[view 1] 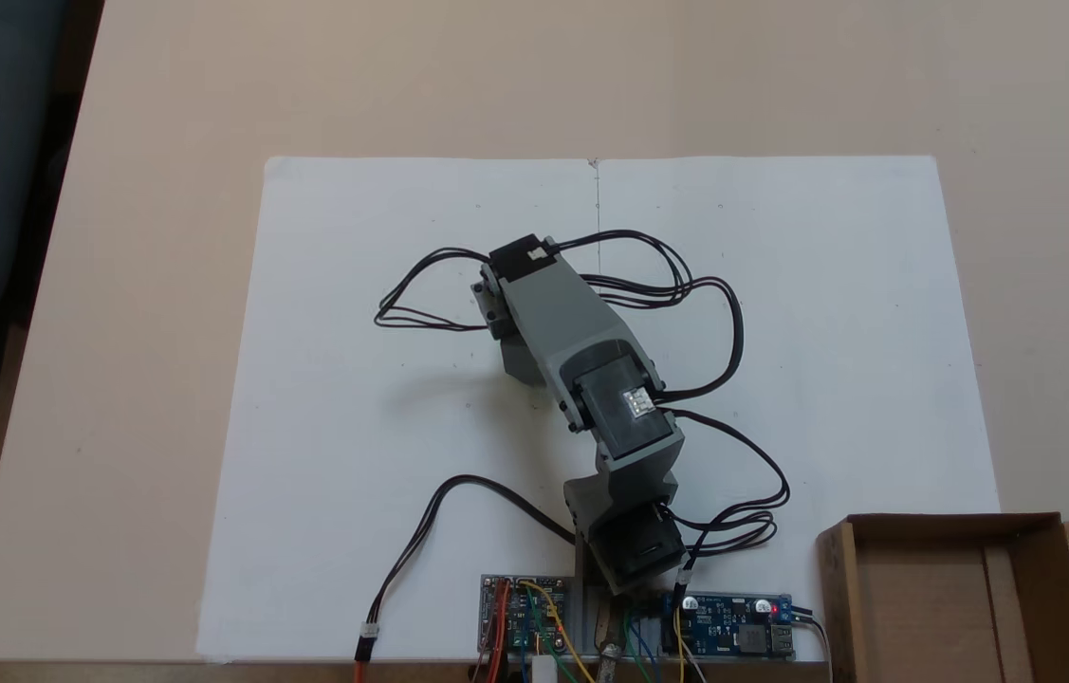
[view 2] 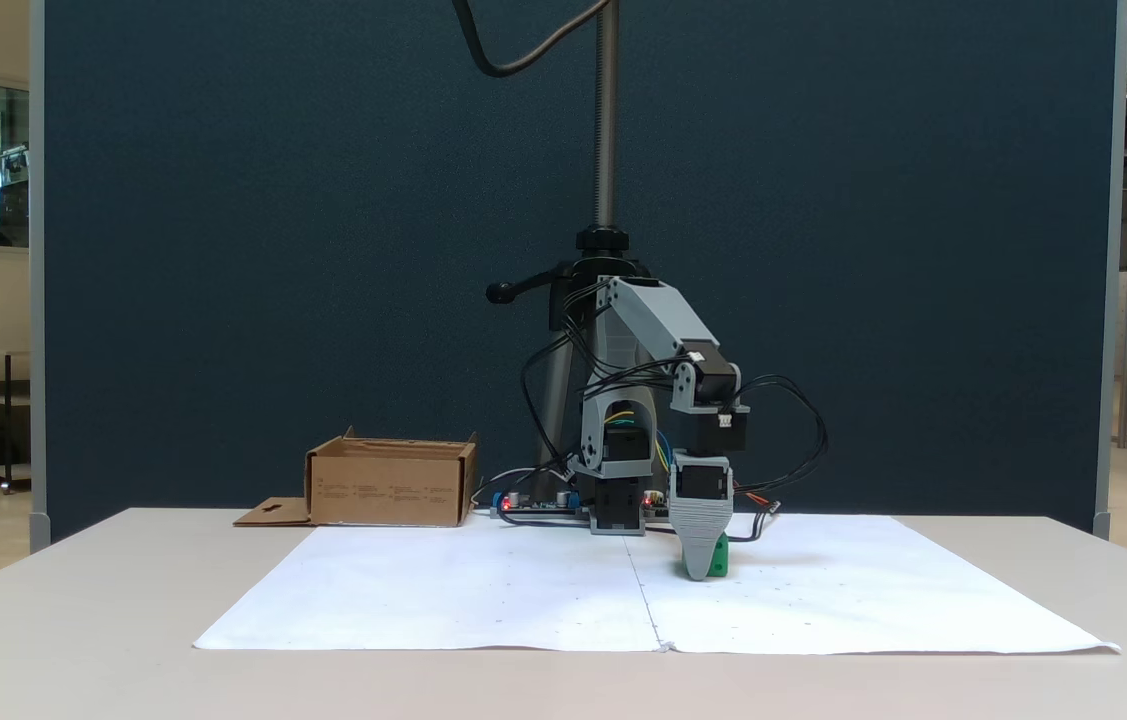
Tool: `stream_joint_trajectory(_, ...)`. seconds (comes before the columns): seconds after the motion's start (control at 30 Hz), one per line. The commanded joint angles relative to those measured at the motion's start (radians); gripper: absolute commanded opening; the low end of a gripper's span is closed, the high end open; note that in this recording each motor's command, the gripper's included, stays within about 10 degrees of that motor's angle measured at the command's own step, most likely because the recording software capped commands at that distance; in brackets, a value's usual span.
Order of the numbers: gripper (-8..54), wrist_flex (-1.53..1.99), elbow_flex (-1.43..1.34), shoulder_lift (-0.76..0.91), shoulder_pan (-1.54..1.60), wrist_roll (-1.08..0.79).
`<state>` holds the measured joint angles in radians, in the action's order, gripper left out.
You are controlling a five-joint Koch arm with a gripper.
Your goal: Grasp a green dice and put it in the bin.
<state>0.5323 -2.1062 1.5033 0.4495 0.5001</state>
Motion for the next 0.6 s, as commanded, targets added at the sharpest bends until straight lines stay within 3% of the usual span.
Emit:
stream_joint_trajectory(0.0,15.3,-0.058,-0.040,0.040,0.018,-0.054)
stream_joint_trajectory(0.07,11.9,-0.086,-0.052,0.051,0.017,-0.052)
stream_joint_trajectory(0.57,11.9,-0.189,-0.038,0.110,-0.075,-0.098)
